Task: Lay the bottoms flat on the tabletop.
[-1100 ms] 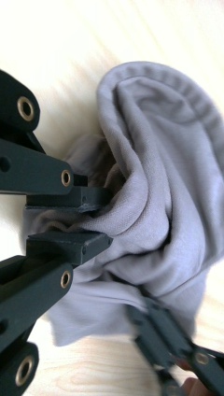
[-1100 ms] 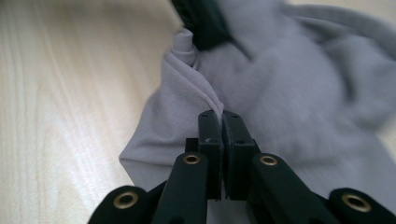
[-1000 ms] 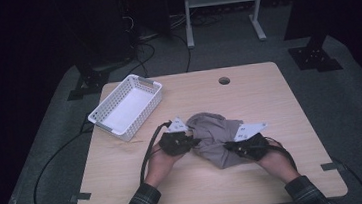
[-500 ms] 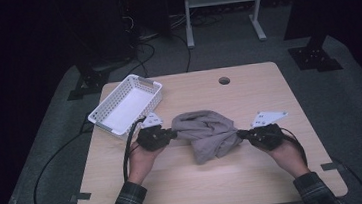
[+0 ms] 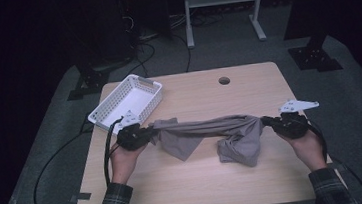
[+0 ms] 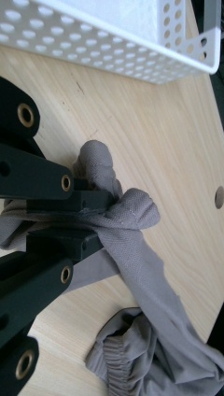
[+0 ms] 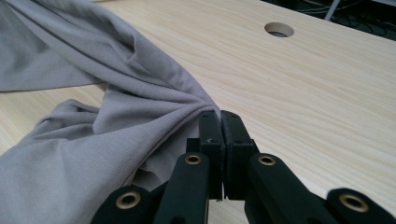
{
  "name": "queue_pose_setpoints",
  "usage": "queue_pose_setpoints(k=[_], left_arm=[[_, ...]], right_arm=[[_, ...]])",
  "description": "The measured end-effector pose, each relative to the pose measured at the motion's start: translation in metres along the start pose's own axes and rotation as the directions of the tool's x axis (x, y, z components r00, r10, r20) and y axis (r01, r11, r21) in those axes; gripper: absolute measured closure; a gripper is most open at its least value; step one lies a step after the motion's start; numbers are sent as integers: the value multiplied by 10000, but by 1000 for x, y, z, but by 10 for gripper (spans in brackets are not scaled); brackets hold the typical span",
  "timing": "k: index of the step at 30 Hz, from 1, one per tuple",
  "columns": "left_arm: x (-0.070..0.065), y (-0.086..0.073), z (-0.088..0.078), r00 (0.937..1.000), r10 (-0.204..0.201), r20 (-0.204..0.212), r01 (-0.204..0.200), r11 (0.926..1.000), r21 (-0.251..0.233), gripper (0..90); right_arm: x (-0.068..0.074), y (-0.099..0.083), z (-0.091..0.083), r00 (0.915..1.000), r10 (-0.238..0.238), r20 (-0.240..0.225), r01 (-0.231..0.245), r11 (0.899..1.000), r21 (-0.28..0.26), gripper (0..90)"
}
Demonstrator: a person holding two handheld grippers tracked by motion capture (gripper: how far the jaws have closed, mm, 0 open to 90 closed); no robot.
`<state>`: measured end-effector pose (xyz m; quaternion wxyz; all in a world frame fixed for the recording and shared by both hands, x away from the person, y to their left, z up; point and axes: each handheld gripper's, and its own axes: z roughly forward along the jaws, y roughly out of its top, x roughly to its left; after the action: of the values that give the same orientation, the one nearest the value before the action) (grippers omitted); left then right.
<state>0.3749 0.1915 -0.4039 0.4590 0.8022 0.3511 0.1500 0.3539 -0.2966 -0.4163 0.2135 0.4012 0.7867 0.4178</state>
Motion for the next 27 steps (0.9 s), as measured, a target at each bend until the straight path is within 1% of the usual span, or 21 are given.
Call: queue_pose_setpoints(k=[4,5,6,7,9,10,12,13,15,16,17,18,19,20,21,22,23,24,25,26,27], left_arm=[[-2,-1,2,10000,5,32,-5,10000,55,805],[-2,-1,3,10000,28,28,-28,10000,60,805],[-3,0,2,10000,65,-43,-65,10000,24,736],[-4,0,2,9999,74,-87,-74,10000,-49,736],[-6,2,0,9998,136,-155,-138,9998,-173,634],[-8,4,-2,9996,222,-178,-227,9994,-277,602],[-9,5,-2,9995,255,-203,-260,9993,-252,593],[-10,5,-2,9991,323,-282,-330,9991,-274,553],[-10,5,-2,9988,355,-326,-364,9989,-280,549],[-11,6,-3,9985,376,-405,-389,9987,-316,519],[-11,6,-3,9985,376,-405,-389,9987,-316,507],[-10,7,-6,9983,379,-443,-396,9985,-381,507],[-10,7,-6,9983,379,-443,-396,9985,-381,500],[-11,7,-7,9981,365,-496,-387,9982,-448,500],[-10,8,-9,9979,351,-549,-377,9981,-481,488],[-10,8,-9,9979,351,-549,-377,9981,-481,482],[-10,9,-9,9978,330,-581,-360,9980,-519,482],[-11,9,-9,9978,334,-572,-364,9980,-525,478],[-11,8,-9,9978,352,-563,-379,9981,-478,478],[-12,7,-5,9976,423,-542,-445,9982,-394,479],[-12,7,-5,9976,423,-542,-445,9982,-394,482]], right_arm=[[1,-1,2,10000,2,-10,-2,10000,25,866],[1,-1,2,10000,-19,-29,19,10000,-18,844],[3,0,1,10000,-31,-45,31,9999,-164,714],[3,0,1,10000,-31,-45,31,9999,-164,714],[7,2,-2,9998,-154,-129,149,9991,-385,654],[11,4,-5,9992,-249,-322,231,9983,-540,625],[14,5,-5,9987,-316,-408,292,9978,-592,622],[17,6,-5,9981,-384,-485,353,9974,-620,615],[23,7,-5,9961,-529,-709,487,9970,-595,605],[29,7,-5,9927,-697,-987,643,9963,-564,597],[29,7,-5,9927,-697,-987,643,9963,-564,597],[36,7,-5,9887,-841,-1242,779,9955,-542,579],[36,7,-5,9887,-841,-1242,779,9955,-542,579],[39,7,-6,9851,-843,-1496,770,9956,-542,567],[48,6,-5,9767,-991,-1903,921,9947,-455,531],[48,6,-5,9767,-991,-1903,921,9947,-455,531],[51,5,-5,9736,-1063,-2019,1004,9942,-390,519],[56,4,-4,9683,-1150,-2215,1111,9934,-298,500],[65,0,-1,9588,-1383,-2480,1402,9901,-102,472],[68,-2,-1,9571,-1484,-2490,1526,9883,-23,461],[68,-2,-1,9571,-1484,-2490,1526,9883,-23,461]])
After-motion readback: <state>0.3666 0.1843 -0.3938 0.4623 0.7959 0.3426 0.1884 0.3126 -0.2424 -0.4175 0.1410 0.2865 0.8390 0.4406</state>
